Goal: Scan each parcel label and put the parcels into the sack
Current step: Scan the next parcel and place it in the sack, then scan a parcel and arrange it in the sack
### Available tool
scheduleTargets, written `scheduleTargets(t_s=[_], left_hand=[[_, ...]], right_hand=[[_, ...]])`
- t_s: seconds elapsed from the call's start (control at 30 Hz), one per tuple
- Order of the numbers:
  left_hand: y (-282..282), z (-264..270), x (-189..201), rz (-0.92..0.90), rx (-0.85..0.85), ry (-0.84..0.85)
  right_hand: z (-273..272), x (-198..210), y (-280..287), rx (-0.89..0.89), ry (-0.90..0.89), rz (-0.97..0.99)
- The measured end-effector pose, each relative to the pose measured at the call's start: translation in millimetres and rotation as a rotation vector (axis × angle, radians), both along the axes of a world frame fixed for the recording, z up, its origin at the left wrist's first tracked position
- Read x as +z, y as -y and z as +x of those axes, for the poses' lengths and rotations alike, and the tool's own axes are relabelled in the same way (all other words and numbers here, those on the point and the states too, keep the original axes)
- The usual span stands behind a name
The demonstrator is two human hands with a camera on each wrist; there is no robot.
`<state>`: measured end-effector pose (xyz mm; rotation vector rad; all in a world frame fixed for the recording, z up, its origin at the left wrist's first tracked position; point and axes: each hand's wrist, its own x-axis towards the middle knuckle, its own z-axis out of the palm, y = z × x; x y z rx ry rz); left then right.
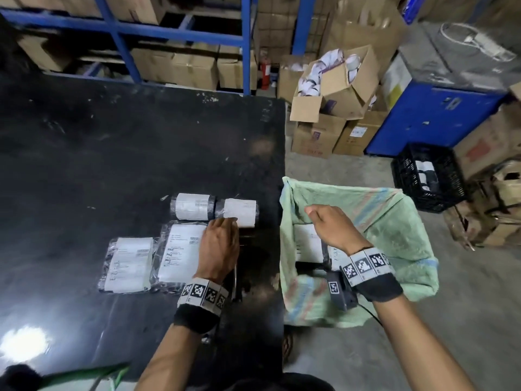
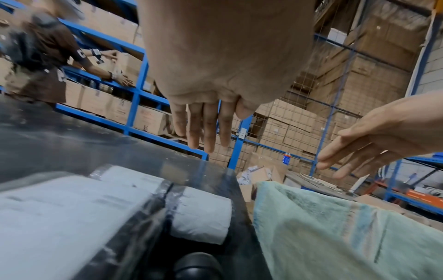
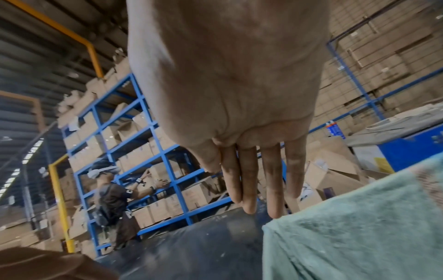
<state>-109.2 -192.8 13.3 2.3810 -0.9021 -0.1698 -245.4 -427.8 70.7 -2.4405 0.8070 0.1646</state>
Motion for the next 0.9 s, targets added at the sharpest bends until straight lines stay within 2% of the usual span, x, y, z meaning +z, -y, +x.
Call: scheduleTargets(t_s=[0.2, 0.33, 0.47, 0.73, 0.83, 0.9], left_hand=[[-69, 34, 0, -0.04, 0.074, 0.028], [-111, 52, -10, 0.018, 0.125, -0.012], [-144, 71, -30, 0.039, 0.128, -0.038], [-168, 96, -79, 0.085, 0.134, -0.109], [-172, 101, -96, 0.048, 0.11, -0.164], [-171, 103, -103, 0.089, 0.101, -0.205]], right_hand=[[26, 9, -83, 0.063, 0.033, -0.047], [44, -12, -126, 0.057, 0.025, -0.004], [54, -33, -163, 0.015, -0.065, -0.028], [57, -77, -196, -0.132, -0.222, -0.1], [58, -93, -201, -0.186, -0.252, -0.032], [58, -107, -201, -0.209, -0.272, 0.039]])
